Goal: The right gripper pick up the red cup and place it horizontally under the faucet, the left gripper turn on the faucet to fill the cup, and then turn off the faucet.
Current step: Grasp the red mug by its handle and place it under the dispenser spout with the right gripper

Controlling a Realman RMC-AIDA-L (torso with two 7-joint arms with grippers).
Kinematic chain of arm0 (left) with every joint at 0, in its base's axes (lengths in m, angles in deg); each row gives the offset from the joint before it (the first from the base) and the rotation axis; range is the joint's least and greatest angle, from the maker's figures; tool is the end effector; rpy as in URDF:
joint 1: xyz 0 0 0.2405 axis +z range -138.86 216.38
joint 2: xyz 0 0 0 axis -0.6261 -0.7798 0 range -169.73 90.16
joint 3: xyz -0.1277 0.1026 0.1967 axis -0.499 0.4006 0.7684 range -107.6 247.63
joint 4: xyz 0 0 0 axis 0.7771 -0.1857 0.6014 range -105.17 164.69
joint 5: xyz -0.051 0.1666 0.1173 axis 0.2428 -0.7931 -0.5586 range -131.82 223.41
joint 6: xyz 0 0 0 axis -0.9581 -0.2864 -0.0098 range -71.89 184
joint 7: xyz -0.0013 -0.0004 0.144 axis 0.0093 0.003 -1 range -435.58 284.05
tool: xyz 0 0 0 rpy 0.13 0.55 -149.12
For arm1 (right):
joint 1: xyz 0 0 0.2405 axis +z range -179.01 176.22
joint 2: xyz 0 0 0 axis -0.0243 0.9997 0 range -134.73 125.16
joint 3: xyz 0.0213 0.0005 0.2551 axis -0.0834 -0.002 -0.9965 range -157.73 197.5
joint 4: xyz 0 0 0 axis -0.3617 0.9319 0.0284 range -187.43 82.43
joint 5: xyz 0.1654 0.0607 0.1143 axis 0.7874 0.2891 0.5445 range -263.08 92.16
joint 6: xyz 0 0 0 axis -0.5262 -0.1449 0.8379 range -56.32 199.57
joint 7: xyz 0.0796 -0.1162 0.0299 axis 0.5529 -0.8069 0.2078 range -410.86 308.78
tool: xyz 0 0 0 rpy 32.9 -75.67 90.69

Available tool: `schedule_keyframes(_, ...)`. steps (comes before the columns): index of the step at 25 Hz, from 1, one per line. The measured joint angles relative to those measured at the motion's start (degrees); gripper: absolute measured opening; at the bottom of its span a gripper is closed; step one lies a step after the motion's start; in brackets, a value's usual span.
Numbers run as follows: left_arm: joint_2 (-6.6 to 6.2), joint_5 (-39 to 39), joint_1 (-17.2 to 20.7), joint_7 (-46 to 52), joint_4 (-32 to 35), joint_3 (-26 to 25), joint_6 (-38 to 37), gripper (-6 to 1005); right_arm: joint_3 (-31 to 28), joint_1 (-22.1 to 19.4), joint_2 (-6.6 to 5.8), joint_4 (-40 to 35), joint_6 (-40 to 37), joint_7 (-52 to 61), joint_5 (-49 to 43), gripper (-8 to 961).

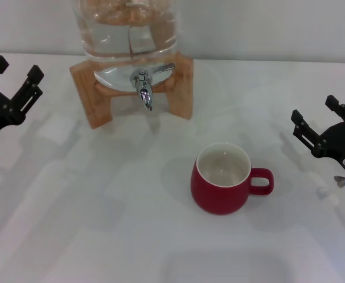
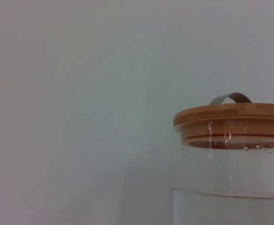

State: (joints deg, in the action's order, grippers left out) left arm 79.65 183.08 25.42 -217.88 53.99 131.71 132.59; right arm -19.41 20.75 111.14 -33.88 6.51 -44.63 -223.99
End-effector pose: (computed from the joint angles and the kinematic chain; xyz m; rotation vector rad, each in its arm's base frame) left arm -0.3235 0.2984 0.0335 -1.7753 -0.4513 -0.9669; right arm 0.2989 0.3164 -0.0453 -1.8752 0.4123 0.7332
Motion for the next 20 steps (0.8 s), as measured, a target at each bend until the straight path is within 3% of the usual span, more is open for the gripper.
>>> schedule_keyframes(20,0.04,0.00,-0.20,-0.09,-0.16,0.25,-0.59,762,0.46,-1.72,-0.04,0.48,-1.13,0.20,-0.24,769)
